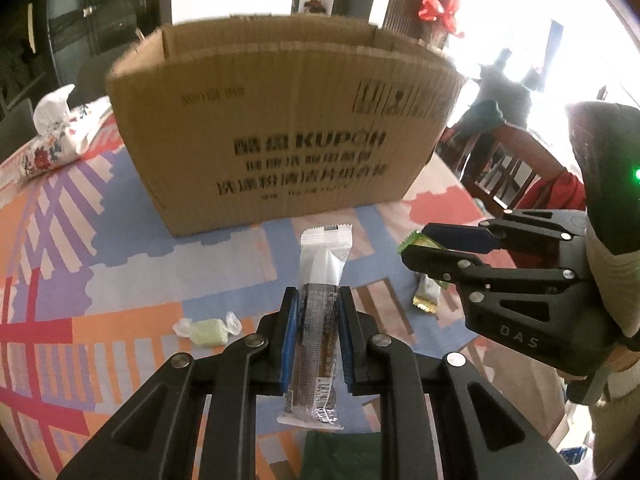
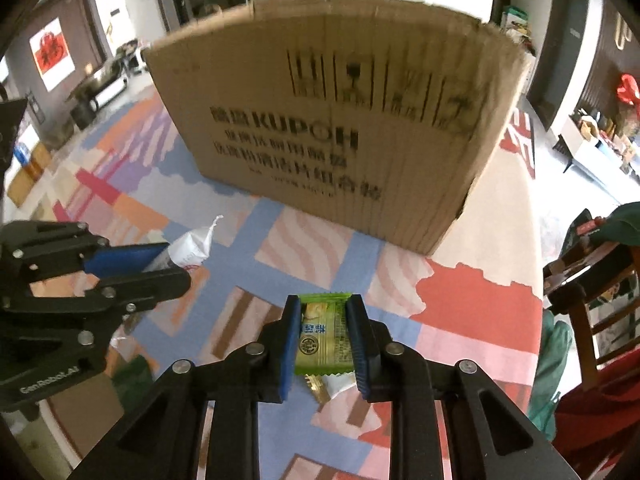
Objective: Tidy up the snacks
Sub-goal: 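Carry both snacks over the box and open both tools to drop them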
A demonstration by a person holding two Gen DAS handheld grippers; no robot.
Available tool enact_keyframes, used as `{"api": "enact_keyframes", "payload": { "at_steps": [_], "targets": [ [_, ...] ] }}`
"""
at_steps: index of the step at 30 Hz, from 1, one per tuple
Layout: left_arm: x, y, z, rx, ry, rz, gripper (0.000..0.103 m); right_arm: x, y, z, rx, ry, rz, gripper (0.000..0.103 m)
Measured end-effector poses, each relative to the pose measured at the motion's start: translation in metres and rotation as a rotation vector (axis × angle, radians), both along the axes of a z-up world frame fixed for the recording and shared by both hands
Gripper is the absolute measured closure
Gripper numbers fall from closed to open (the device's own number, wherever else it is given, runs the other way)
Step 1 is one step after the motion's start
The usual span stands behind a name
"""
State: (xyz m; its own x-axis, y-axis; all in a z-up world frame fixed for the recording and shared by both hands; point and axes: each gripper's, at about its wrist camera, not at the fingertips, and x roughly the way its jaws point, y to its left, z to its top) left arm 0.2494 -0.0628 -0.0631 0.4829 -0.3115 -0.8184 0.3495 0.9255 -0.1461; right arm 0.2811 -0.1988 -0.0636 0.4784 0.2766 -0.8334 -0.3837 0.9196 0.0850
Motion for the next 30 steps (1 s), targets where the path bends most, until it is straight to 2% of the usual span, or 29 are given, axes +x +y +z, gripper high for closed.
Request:
{"api": "enact_keyframes", "payload": {
  "at_steps": [14, 24, 30],
  "targets": [
    [-0.013, 0.012, 0.074, -0.024, -0.178, -0.001, 0.083, -0.024, 0.003, 0.078, 0.088, -0.176, -0.034, 0.078],
    [0.007, 0.017, 0.118, 0.004, -0.271, 0.016, 0.084, -0.016, 0.01, 0.117, 0.149, -0.258, -0.065, 0.078],
    [0.034, 0.019, 0.137, -0.003, -0.276, 0.025, 0.084, 0.001, 0.009, 0.138, 0.167, -0.294, -0.103, 0.078]
  ]
}}
